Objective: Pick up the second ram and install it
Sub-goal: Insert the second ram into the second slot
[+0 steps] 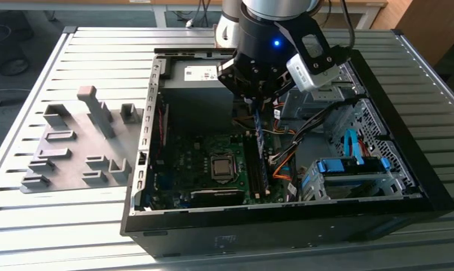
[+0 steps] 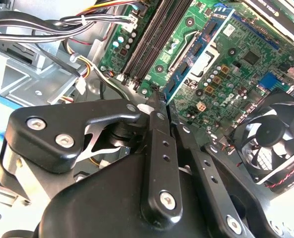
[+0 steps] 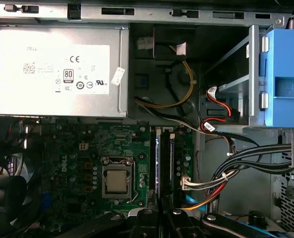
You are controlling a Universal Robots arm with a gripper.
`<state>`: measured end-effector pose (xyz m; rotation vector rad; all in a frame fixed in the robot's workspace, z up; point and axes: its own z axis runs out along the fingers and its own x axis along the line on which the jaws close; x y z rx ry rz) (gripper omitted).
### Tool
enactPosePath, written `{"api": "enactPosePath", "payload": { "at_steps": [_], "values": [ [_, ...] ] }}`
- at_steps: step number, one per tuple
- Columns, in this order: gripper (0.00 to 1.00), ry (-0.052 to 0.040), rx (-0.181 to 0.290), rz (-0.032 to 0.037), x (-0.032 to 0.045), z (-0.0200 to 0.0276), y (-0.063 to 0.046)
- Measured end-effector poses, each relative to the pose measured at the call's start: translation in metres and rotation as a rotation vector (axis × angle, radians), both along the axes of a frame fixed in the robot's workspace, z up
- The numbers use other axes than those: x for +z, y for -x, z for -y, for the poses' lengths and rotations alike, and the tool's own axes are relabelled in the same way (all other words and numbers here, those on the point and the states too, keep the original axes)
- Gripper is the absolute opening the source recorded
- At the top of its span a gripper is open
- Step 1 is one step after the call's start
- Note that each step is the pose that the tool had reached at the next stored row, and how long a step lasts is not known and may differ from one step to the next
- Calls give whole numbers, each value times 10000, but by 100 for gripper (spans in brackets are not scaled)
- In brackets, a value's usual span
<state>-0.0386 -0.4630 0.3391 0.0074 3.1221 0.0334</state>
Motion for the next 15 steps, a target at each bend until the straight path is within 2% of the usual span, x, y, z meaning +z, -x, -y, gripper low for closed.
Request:
{"api": "enactPosePath", "payload": {
  "at_steps": [9, 12, 15],
  "values": [
    [14, -2, 23, 0, -5, 0, 2],
    [14, 1, 448, -5, -33, 0, 2],
    [14, -2, 473, -8, -89, 0, -1]
  ]
}}
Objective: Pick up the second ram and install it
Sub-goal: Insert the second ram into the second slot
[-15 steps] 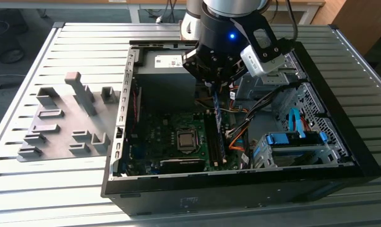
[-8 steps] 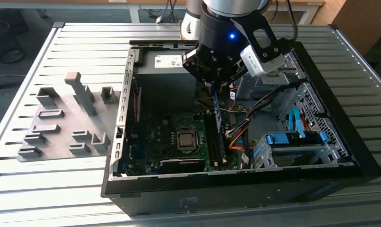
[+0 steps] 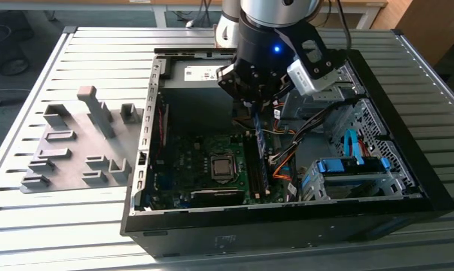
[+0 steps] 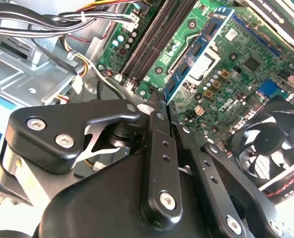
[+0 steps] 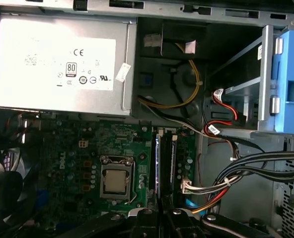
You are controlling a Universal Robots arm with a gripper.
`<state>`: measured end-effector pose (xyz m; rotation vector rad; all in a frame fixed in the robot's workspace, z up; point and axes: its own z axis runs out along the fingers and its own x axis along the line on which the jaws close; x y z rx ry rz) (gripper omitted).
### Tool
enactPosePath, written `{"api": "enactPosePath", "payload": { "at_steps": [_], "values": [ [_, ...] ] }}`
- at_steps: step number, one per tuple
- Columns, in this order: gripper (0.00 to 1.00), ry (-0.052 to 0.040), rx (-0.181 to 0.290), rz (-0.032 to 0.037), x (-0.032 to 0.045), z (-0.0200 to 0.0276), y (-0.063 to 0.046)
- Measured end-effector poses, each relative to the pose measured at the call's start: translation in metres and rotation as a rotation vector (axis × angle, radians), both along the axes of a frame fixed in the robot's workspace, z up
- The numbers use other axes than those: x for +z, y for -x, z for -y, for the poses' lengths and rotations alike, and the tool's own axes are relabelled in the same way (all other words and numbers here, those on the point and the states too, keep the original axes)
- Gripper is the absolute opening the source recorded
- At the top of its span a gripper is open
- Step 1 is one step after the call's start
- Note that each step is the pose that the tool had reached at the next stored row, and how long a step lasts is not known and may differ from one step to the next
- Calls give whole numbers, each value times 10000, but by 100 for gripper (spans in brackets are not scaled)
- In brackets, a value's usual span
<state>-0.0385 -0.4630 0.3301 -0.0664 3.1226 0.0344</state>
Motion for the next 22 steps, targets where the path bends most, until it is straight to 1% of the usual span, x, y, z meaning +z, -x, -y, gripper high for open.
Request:
{"api": "enactPosePath", "payload": {
  "at_steps": [4, 9, 12, 16, 22],
  "values": [
    [14, 2, 3, -10, -65, 7, -3],
    [14, 0, -44, -11, -150, 60, -4],
    [14, 1, -127, -11, -199, 83, -3],
    [14, 0, -402, -11, -273, 85, -4],
    [14, 0, -425, -11, -382, 85, -15]
  ]
}}
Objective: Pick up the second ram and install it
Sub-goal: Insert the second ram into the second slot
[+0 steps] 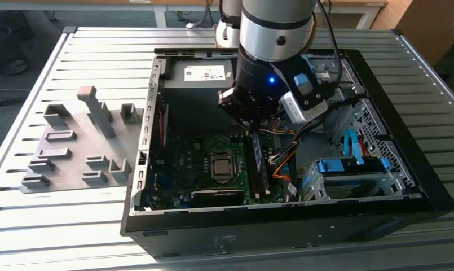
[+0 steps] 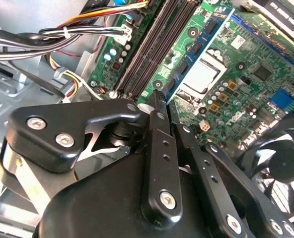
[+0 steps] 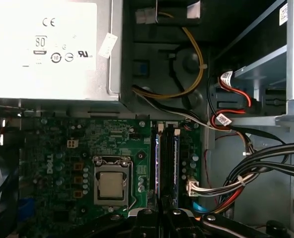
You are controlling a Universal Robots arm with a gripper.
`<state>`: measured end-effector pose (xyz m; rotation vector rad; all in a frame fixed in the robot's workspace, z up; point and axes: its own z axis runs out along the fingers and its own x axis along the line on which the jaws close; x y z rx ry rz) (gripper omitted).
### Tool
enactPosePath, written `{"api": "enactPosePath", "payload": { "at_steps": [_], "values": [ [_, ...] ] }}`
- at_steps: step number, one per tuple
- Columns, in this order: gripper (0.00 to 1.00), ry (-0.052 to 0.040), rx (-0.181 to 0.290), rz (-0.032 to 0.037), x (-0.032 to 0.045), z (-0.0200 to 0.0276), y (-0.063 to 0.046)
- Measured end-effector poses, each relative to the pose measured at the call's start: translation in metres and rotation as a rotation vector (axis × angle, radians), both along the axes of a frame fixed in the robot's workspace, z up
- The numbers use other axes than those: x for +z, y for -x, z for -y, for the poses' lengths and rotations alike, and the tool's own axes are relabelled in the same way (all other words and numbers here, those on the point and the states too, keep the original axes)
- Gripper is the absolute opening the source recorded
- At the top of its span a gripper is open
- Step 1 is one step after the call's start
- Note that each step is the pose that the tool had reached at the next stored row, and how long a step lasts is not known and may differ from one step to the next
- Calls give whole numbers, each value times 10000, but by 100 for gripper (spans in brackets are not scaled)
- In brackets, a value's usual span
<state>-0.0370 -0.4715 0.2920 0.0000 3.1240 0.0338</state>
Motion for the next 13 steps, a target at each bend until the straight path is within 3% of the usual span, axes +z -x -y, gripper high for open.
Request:
{"api": "enactPosePath", "payload": {
  "at_steps": [6, 13],
  "values": [
    [14, 0, -42, 0, -109, 0, -5],
    [14, 0, -424, 0, -233, 0, -5]
  ]
}}
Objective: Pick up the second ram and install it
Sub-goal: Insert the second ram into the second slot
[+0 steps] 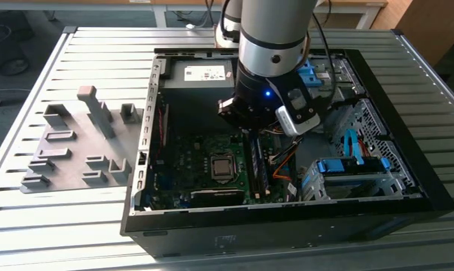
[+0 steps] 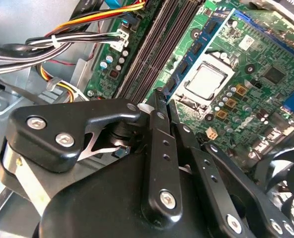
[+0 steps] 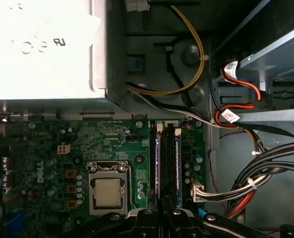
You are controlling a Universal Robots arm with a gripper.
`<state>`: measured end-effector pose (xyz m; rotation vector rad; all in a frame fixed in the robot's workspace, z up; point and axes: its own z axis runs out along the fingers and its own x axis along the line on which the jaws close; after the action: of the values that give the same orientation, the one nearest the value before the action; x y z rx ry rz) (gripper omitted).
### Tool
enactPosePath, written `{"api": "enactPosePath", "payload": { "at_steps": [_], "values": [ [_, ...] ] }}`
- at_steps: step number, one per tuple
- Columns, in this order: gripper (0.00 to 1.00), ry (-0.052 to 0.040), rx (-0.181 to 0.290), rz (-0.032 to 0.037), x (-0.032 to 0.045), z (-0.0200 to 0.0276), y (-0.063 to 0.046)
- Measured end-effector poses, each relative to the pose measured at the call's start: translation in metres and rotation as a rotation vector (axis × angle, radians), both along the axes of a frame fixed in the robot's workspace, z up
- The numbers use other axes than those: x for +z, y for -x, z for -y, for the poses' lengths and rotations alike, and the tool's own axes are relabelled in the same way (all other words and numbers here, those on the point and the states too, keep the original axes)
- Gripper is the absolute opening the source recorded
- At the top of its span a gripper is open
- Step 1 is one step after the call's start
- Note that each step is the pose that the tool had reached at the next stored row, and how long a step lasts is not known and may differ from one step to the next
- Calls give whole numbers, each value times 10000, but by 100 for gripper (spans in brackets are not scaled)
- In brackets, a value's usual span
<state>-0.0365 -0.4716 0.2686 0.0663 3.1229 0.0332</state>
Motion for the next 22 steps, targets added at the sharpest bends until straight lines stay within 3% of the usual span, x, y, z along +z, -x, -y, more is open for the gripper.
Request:
{"api": "enactPosePath", "payload": {
  "at_steps": [6, 12, 15, 22],
  "values": [
    [14, 0, -137, 1, -108, 0, 0],
    [14, -1, -145, 0, -116, -1, 0],
    [14, 1, -138, -53, -134, 4, -18],
    [14, 1, -66, -64, -208, 9, -45]
  ]
}}
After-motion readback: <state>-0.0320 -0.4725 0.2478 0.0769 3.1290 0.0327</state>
